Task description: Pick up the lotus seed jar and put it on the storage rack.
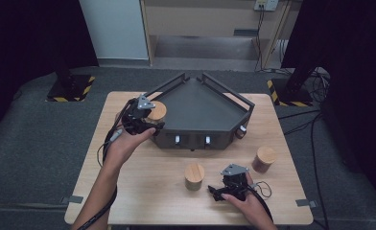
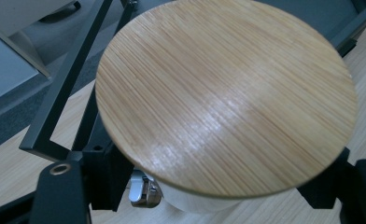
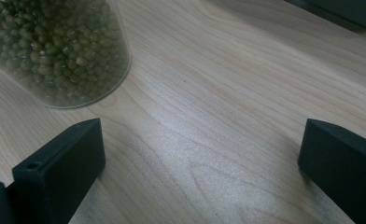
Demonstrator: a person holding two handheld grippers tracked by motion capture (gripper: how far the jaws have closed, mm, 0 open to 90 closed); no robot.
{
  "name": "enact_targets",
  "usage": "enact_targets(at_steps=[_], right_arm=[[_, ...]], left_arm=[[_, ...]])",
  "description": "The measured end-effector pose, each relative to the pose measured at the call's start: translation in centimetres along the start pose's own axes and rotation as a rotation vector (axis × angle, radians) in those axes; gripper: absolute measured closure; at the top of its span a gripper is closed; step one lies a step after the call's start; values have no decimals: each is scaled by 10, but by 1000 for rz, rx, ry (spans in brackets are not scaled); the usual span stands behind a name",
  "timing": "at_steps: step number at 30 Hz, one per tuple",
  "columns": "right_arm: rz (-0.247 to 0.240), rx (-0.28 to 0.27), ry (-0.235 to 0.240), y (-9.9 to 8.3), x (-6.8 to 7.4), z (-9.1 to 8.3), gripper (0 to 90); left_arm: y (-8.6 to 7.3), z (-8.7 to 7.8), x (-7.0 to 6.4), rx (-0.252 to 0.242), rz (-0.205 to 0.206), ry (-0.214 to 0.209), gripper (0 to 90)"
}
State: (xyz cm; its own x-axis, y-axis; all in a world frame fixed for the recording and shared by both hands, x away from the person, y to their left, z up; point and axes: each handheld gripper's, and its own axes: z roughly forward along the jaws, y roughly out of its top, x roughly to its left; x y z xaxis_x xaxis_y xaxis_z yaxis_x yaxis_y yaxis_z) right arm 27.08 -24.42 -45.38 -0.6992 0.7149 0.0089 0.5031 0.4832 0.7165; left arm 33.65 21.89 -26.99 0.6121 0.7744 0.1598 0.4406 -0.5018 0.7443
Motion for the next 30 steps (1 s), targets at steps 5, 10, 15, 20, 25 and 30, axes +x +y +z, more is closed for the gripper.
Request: enact_targets(at_steps=[5,10,15,20,25,30], right_arm=[[0,0,0,0,0,0,8],[0,0,0,0,0,0,8],[0,1,0,0,0,0,8],[-1,0,0,0,0,0,8],[-1,0,0,0,0,0,8],[-1,0,0,0,0,0,8]], left_arm=[[2,7,1,2,-6,1,243],[6,8,-1,-3,-2,3,243],[10,9,-3,-12,4,-2,243],[14,12,-3,-10,8,-6,243],[18,15,-4,-6,11,-5,243],[21,17,-3,-4,15,-6,243]])
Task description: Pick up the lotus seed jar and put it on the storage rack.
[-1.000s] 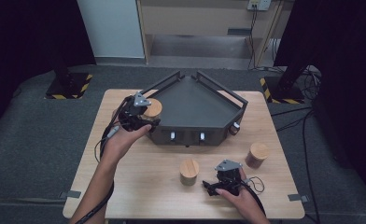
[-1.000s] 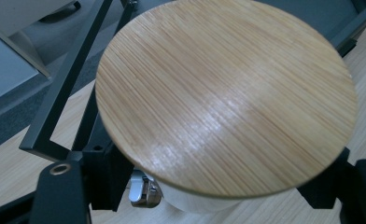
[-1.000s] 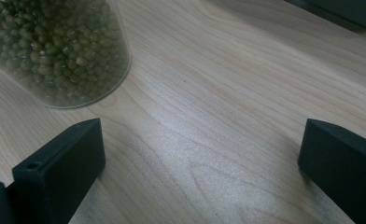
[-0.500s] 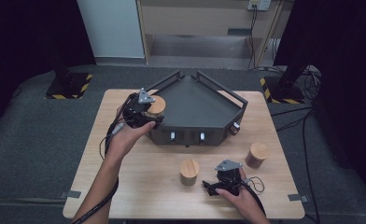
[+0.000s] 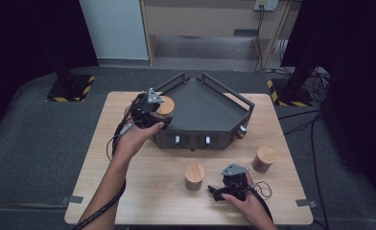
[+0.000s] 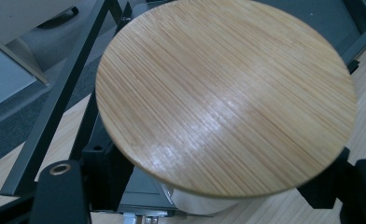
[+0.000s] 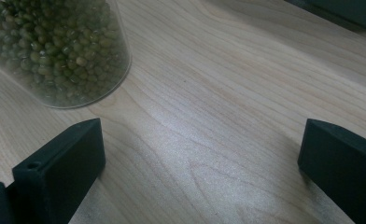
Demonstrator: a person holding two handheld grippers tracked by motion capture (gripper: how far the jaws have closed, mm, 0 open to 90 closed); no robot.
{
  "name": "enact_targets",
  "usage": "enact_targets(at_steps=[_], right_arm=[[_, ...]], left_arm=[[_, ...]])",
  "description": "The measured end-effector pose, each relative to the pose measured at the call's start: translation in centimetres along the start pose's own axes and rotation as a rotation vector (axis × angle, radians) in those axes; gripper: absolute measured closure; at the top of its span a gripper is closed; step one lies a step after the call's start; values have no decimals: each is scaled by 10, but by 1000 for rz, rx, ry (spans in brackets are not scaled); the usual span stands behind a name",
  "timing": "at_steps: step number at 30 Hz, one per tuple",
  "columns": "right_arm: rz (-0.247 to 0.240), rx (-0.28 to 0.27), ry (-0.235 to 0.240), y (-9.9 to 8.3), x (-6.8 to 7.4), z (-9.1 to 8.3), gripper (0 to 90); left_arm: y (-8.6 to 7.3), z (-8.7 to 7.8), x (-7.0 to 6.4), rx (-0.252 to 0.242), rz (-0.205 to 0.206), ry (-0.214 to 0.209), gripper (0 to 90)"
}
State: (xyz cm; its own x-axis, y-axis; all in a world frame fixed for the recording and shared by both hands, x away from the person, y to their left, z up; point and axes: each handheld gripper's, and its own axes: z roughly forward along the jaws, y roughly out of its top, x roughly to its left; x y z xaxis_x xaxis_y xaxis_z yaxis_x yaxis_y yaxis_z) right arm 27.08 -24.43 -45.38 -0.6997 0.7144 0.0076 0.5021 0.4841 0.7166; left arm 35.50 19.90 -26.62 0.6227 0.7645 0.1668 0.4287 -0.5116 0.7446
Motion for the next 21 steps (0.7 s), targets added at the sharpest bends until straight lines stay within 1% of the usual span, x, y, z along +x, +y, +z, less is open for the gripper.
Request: enact_targets(at_steps=[13,21], right_arm=[[0,0,0,0,0,0,8],[1,0,0,0,0,0,8]], left_arm=[[10,6,2,0,5,-1,243],[14,11,4,-4,1,-5,243]])
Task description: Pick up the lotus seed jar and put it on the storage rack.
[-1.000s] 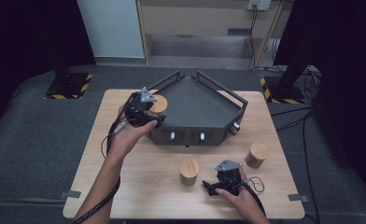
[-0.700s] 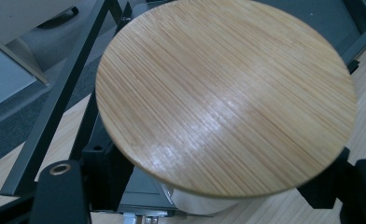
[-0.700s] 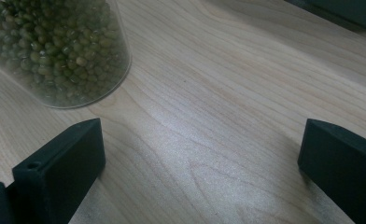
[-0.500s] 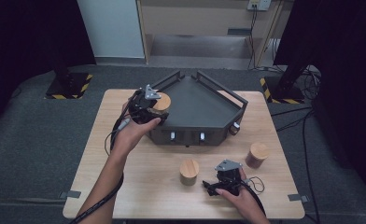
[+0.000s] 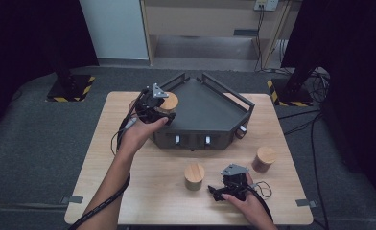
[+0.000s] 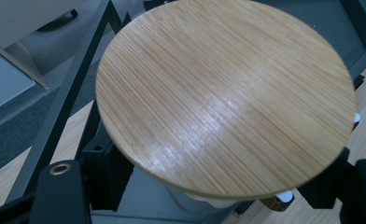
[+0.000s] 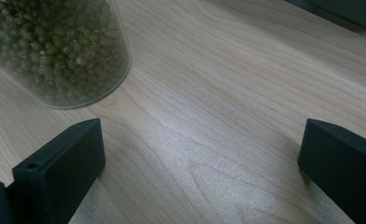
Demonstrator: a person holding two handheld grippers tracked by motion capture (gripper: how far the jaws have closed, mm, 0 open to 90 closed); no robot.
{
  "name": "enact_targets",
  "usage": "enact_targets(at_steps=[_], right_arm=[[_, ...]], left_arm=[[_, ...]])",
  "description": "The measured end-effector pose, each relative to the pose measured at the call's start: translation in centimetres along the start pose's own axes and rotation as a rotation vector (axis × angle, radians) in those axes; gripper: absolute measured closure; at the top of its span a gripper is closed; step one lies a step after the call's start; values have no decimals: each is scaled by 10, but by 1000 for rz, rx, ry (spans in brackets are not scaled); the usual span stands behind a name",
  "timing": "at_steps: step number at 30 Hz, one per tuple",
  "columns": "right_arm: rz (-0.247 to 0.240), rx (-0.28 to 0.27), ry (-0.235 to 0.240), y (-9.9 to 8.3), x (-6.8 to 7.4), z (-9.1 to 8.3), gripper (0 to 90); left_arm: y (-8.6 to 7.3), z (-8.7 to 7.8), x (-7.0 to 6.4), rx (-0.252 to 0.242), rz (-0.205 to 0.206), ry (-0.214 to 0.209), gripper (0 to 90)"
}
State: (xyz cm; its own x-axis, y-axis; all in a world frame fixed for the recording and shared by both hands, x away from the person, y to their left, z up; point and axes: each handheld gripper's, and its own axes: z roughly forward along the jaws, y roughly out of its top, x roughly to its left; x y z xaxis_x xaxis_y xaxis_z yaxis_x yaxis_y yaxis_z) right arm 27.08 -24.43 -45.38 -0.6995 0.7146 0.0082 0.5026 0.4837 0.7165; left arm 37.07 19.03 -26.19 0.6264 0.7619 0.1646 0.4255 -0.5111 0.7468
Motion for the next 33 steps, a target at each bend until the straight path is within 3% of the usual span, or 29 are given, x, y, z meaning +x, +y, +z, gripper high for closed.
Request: enact_targets(at_steps=[33], right_arm=[[-1,0,-1,0,0,0,8]], left_arm=[[16,28,7,14,0,4,243]])
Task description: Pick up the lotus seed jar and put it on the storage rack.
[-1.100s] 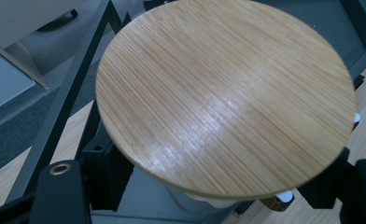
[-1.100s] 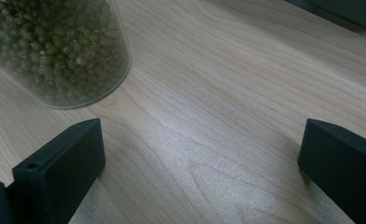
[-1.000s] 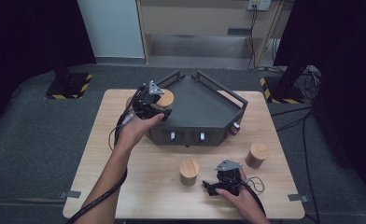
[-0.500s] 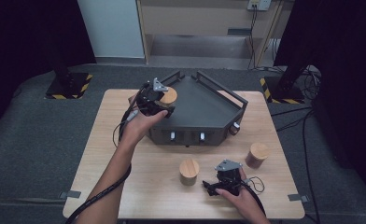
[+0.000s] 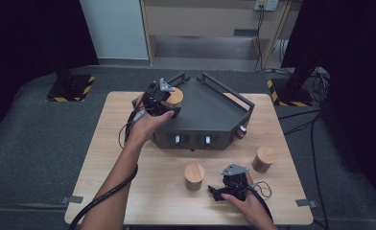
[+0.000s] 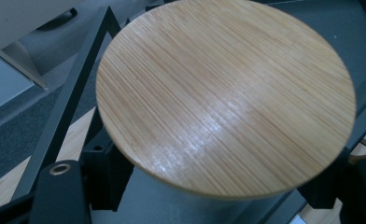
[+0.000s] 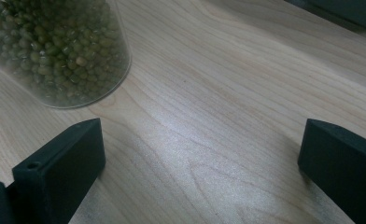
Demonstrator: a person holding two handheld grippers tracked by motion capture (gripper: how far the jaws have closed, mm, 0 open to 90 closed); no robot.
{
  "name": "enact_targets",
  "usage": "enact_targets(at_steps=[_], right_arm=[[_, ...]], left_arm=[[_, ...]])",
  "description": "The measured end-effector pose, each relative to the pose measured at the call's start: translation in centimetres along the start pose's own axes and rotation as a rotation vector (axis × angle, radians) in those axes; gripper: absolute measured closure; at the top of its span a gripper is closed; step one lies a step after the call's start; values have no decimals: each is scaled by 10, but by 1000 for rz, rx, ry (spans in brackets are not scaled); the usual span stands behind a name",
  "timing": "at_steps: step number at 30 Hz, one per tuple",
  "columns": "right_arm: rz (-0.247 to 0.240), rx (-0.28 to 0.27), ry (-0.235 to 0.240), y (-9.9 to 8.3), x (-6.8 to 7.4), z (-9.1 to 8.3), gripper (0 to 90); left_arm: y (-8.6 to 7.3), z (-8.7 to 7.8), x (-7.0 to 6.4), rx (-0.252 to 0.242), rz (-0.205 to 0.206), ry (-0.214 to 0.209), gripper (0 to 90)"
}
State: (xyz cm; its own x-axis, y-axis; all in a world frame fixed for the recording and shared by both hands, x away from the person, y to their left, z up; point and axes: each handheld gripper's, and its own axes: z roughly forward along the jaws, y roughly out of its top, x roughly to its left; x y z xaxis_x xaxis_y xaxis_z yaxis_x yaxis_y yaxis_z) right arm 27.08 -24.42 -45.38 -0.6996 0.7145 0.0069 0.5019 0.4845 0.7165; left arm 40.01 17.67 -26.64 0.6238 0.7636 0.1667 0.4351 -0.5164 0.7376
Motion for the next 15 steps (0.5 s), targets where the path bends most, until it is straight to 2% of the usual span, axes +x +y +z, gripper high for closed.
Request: enact_targets(at_steps=[15], right_arm=[[1,-1,1,0,0,0,8]], left_arm=[[-9,19,9,21,-49,2,243]])
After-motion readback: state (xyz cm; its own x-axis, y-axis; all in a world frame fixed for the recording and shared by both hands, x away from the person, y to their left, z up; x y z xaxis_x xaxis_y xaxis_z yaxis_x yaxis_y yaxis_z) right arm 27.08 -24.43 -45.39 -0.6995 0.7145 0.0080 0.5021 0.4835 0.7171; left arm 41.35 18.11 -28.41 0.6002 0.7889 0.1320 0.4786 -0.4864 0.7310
